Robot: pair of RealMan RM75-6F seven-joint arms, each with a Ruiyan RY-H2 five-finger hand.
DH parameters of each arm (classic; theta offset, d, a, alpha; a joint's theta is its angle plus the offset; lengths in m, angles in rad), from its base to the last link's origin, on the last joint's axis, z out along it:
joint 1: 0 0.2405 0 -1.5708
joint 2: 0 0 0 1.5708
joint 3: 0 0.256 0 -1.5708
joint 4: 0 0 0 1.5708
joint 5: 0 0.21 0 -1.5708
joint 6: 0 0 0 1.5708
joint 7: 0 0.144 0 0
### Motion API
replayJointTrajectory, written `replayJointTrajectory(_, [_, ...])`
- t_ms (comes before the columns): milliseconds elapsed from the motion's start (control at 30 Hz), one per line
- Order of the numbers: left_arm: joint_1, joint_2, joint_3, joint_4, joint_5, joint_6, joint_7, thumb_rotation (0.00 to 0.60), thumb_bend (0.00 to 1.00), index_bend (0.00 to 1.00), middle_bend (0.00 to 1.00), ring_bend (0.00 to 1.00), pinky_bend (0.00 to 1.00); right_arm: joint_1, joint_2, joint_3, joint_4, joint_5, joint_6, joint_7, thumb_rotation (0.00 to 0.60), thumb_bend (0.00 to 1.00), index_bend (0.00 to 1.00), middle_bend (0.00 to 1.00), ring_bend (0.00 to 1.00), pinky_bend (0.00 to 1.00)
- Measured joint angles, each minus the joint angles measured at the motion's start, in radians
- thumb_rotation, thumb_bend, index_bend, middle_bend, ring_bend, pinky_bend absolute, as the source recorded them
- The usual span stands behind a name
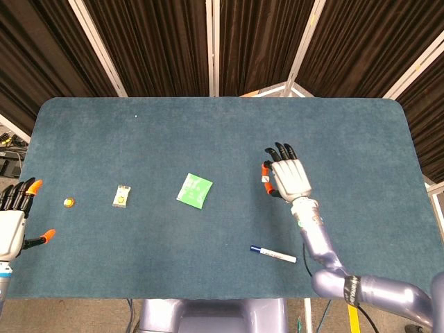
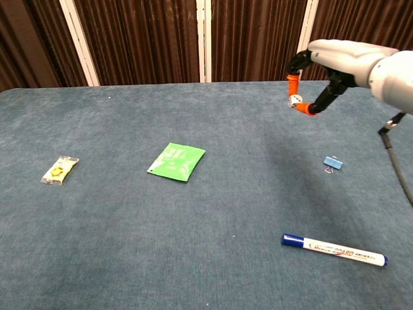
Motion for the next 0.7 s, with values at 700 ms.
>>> replayJointTrajectory(700, [-0.002,0.002,0.006,-0.015,0.033,0.016,0.006,0.6,0.11,0.0,0.0,0.0,0.0,-0.159,0.111,-0.112,-0.082,-0.129,0.129,0.097,0.6,0.2,0.34,0.03,0.0,0.0])
